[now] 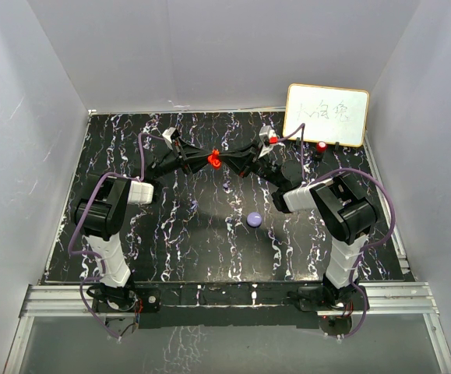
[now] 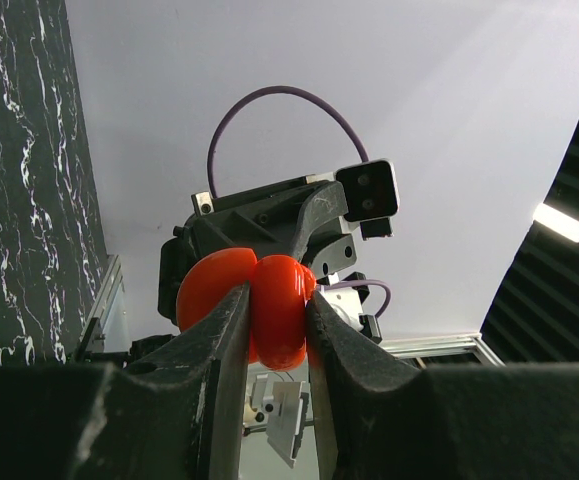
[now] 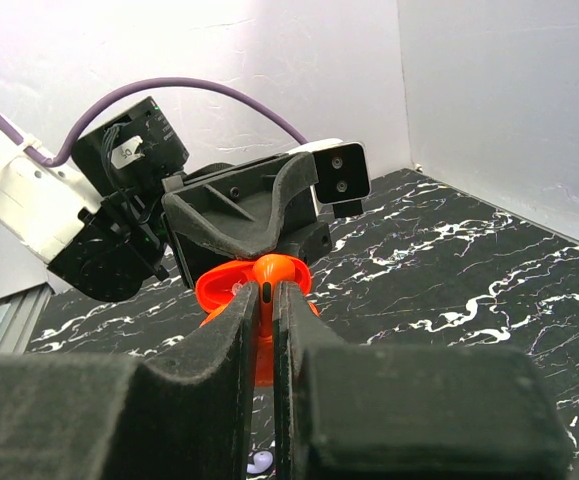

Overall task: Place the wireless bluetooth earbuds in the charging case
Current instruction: Place the earbud in the charging case.

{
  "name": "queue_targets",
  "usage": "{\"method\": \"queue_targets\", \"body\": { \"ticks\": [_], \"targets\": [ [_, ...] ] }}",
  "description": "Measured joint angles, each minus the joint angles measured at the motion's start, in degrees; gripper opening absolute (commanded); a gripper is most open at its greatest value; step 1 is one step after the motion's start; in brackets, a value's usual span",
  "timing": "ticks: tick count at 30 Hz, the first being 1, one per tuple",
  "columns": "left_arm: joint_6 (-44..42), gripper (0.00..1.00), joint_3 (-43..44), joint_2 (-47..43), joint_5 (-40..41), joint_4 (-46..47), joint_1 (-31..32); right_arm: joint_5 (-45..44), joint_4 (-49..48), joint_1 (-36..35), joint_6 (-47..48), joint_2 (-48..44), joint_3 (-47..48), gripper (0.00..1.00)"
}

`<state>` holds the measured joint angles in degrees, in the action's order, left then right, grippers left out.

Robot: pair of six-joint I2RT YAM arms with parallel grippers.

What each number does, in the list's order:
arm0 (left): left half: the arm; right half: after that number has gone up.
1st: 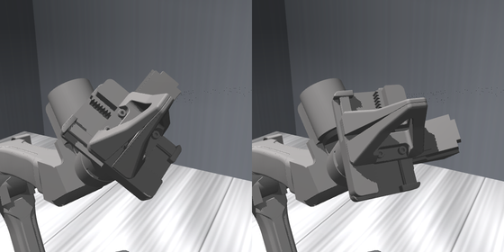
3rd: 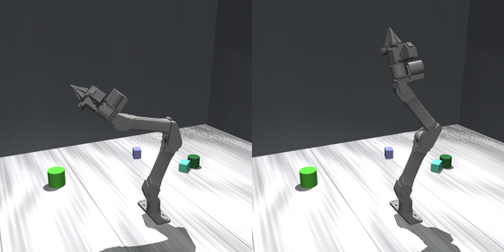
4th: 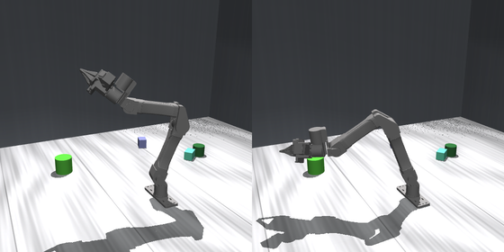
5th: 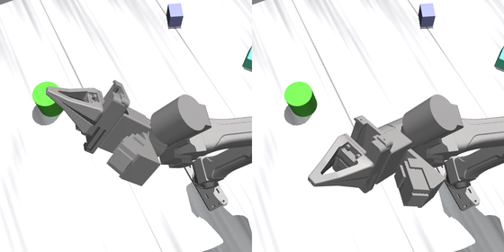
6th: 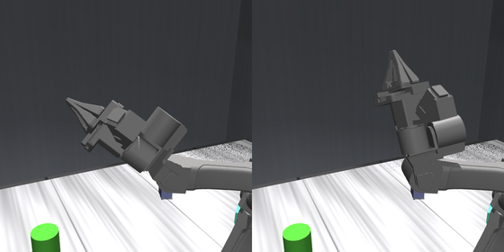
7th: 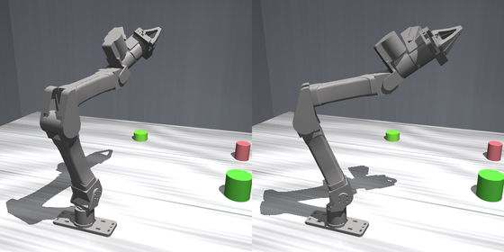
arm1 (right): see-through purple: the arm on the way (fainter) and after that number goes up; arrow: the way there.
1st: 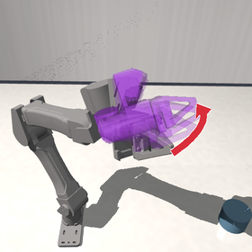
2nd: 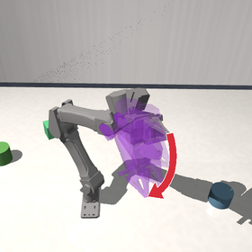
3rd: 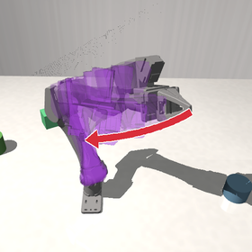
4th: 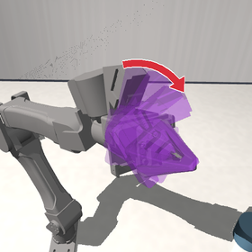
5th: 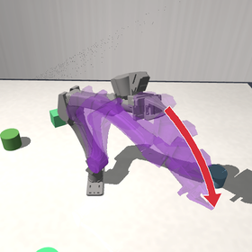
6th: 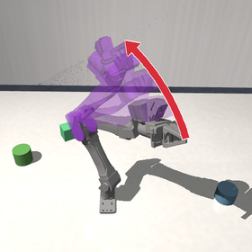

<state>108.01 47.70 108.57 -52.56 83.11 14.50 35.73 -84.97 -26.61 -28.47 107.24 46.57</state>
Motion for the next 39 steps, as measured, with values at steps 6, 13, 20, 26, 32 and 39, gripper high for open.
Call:
{"method": "queue_targets", "body": {
  "ticks": [6,13,20,26,32,39],
  "targets": [
    [0.0,0.0,0.0,0.0,0.0,0.0,0.0,-0.2,0.0,0.0,-0.3,0.0,0.0,0.0],
    [-0.1,0.0,0.4,0.0,0.1,0.0,0.0,-0.8,0.0,0.0,-0.3,0.0,0.0,0.0],
    [-0.2,0.0,0.6,0.0,0.3,0.0,0.0,-1.4,-0.1,0.0,-0.1,0.0,0.1,0.0],
    [-0.2,0.0,0.7,0.0,0.7,0.0,0.0,-1.5,-0.1,0.0,-0.1,0.0,0.2,0.0],
    [0.2,0.0,0.7,0.0,1.2,0.0,0.2,-1.5,-0.1,0.0,-0.1,0.0,0.2,0.0],
    [0.2,0.0,1.0,0.2,1.3,0.0,0.2,-1.8,-0.1,0.0,-0.1,0.0,0.2,0.0]
  ]
}}
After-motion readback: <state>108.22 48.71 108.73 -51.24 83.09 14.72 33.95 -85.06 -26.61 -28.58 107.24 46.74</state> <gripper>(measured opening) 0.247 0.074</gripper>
